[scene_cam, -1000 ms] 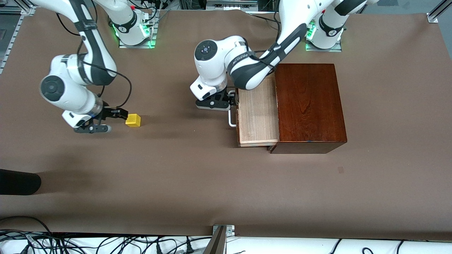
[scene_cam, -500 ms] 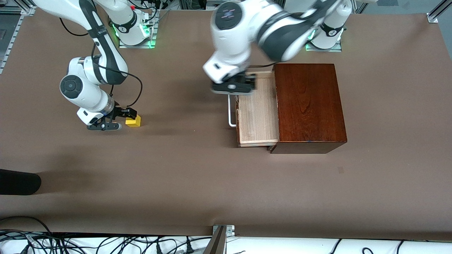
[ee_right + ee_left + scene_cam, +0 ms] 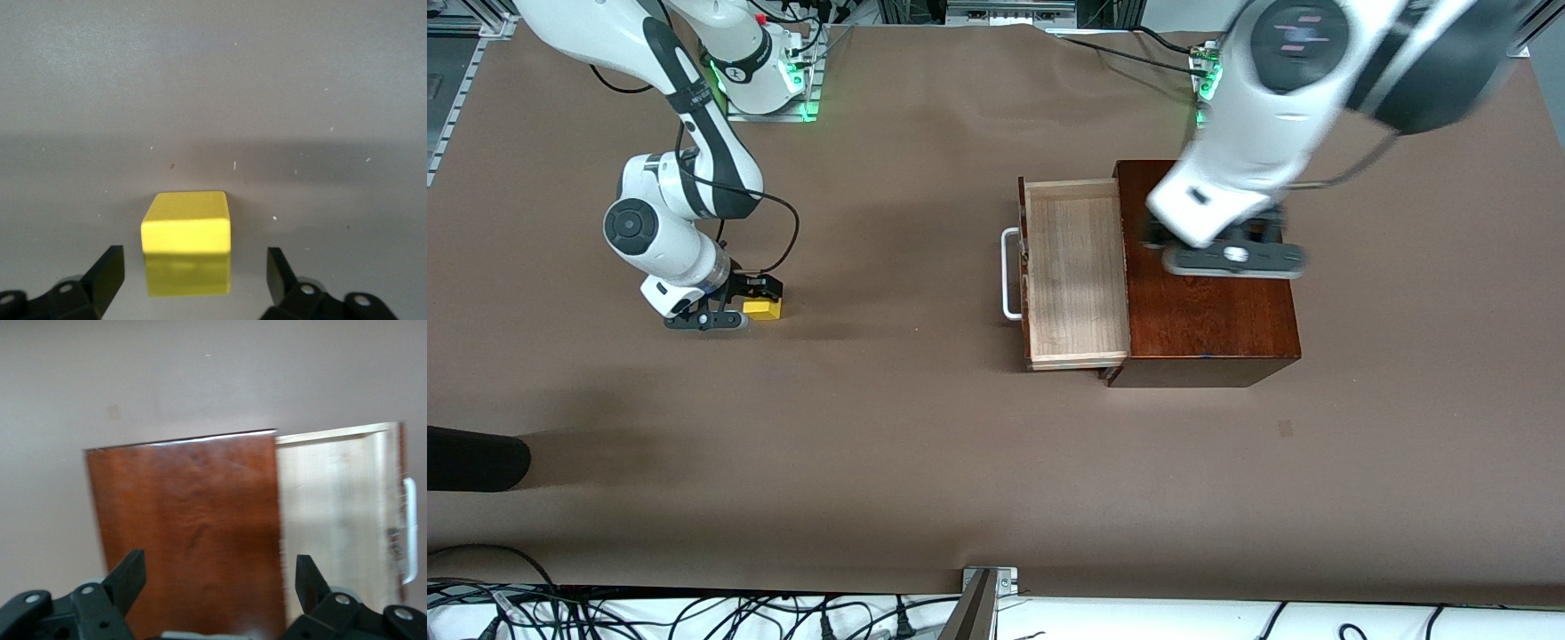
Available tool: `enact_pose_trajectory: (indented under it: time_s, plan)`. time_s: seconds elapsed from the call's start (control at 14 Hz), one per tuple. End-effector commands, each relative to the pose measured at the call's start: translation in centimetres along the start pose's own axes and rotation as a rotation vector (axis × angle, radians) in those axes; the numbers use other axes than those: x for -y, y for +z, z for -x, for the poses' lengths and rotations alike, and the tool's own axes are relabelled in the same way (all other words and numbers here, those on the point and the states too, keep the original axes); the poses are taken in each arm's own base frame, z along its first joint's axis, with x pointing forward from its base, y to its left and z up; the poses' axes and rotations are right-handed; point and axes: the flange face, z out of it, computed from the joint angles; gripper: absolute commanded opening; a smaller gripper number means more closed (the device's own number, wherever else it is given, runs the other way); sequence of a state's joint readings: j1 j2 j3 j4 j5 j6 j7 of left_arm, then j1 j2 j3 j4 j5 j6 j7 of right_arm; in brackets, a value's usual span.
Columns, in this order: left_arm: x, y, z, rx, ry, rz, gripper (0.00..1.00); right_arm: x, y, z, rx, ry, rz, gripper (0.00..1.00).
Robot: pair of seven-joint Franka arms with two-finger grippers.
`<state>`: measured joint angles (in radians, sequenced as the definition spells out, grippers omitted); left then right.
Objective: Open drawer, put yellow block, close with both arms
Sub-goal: 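Lift the yellow cube with the right gripper while the left gripper withdraws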
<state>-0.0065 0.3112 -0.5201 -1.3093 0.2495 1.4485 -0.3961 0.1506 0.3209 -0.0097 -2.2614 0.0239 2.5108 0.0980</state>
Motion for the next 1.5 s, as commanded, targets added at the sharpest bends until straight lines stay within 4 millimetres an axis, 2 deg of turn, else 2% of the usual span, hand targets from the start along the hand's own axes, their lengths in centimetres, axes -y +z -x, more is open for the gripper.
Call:
enact_pose_trajectory:
  time_s: [0.0,0.07,0.14,0.21,0.29,0.36,0.43,0.57,0.71,0.93,1.07,1.21,1.29,1.43]
  plan:
    - [4.7,-1.9,1.6,-0.008,0.08,0.011,1.0,0.2,1.1,0.3,-0.005,0.018,-0.01,0.82]
    - [6.7,-1.7,1.5,-0.002,0.046,0.028,1.0,0.2,1.4,0.4,-0.002,0.019,-0.01,0.76]
    - [9.7,-1.9,2.3,-0.008,-0.01,0.076,1.0,0.2,1.4,0.4,0.002,0.018,-0.009,0.56]
    - [11.9,-0.9,3.2,-0.025,-0.025,0.11,1.0,0.2,1.3,0.3,0.003,0.021,-0.009,0.21]
    - [14.4,0.1,3.7,-0.049,0.009,0.113,1.0,0.2,0.7,0.0,-0.003,0.033,-0.01,0.02]
    - [16.0,0.8,3.8,-0.082,0.023,0.116,1.0,0.4,-0.1,-0.4,-0.007,0.032,-0.011,0.0]
    - [17.4,1.2,3.7,-0.127,-0.007,0.116,1.0,0.8,-2.1,-1.2,-0.004,0.015,-0.012,0.0]
    - [20.3,1.6,3.5,-0.178,-0.043,0.116,1.0,3.6,-5.7,-2.7,0.071,-0.032,-0.014,0.0]
    - [20.8,1.2,5.1,-0.107,-0.05,0.106,1.0,7.2,-9.9,-4.0,0.101,-0.086,-0.019,0.0]
    - [21.4,0.9,6.1,-0.028,-0.05,0.106,1.0,14.7,-13.6,-3.6,0.072,-0.218,-0.017,0.0]
    - [21.8,0.9,5.7,-0.029,-0.056,0.11,1.0,22.2,-16.1,-1.6,0.067,-0.339,-0.008,0.0]
    - [21.8,1.0,5.6,-0.031,-0.056,0.11,1.0,30.2,-18.4,1.6,0.062,-0.485,-0.001,0.0]
    - [21.8,1.0,5.5,-0.032,-0.056,0.11,1.0,34.8,-19.4,4.0,0.036,-0.564,-0.002,0.0]
    - [21.7,1.2,5.3,-0.028,-0.056,0.112,1.0,42.1,-20.3,7.9,-0.027,-0.722,0.05,0.0]
